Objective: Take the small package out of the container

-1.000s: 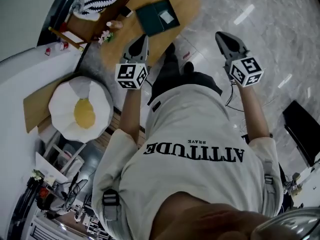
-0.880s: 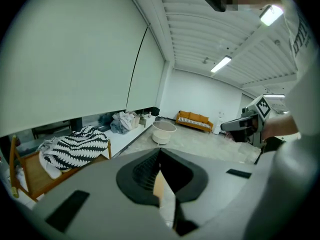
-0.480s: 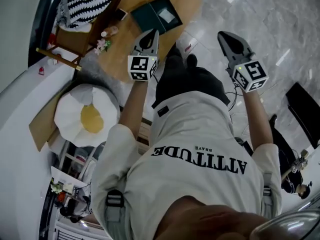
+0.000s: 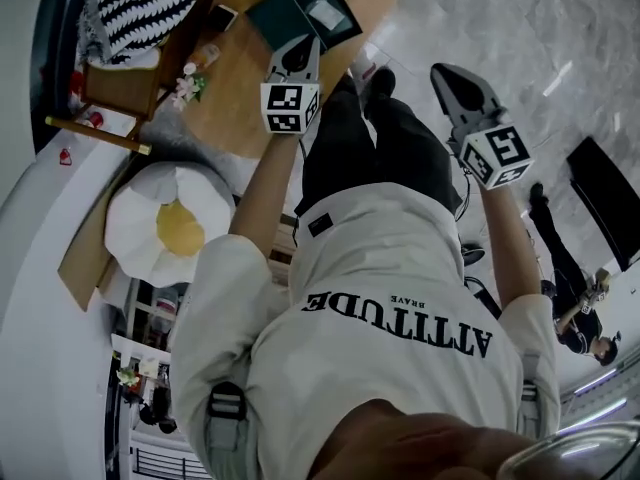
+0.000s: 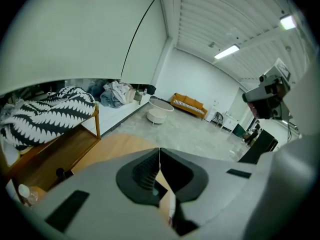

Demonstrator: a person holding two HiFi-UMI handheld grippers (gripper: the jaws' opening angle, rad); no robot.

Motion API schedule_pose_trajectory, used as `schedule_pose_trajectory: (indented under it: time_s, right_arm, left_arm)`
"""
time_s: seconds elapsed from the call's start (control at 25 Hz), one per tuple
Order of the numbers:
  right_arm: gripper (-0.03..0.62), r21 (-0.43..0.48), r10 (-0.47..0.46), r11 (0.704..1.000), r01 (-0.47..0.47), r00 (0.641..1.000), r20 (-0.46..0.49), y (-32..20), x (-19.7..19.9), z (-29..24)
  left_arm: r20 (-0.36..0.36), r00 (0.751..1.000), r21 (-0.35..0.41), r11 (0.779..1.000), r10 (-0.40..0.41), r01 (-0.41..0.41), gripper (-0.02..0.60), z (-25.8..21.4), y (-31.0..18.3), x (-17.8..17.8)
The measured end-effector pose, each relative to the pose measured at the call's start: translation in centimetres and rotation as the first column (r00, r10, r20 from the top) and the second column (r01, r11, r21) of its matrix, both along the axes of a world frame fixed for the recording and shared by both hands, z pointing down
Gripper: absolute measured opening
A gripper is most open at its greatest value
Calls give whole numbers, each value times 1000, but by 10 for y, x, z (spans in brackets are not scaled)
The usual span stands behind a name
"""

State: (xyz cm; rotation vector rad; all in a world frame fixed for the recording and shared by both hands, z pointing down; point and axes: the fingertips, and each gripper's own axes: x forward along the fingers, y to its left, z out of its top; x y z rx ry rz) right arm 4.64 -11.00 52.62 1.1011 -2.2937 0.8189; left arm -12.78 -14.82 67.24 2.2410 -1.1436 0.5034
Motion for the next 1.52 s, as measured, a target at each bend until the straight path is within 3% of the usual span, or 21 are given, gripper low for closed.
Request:
schedule_pose_trajectory:
  time_s: [0.32, 0.64, 0.8, 1.04, 1.2, 1.52]
  right_arm:
    - [21, -36, -8, 999, 9, 1000, 7, -21, 7, 33]
    - [21, -97, -82, 992, 86, 995, 50, -47, 22, 70]
    - [21, -126, -102, 986, 109, 993, 66, -58, 33, 92]
    - [21, -179, -120, 974, 137, 988, 101, -65, 54, 125]
    - [21, -205, -129, 967, 151, 985, 115, -65, 65, 144]
    - [21, -234, -147, 955, 181, 977, 156, -72, 82, 164]
  left_arm:
    - [15, 998, -126, 990, -54, 55, 23, 62, -6, 14]
    - [81, 986, -237, 958, -147, 162, 25, 135, -14, 34]
    - [118, 976, -296, 931, -185, 213, 25, 175, -19, 43]
    - [239, 942, -394, 864, -235, 315, 26, 238, -15, 52]
    - [314, 906, -450, 796, -282, 404, 94, 274, -16, 49]
    - [462, 831, -511, 673, -309, 534, 114, 312, -17, 36]
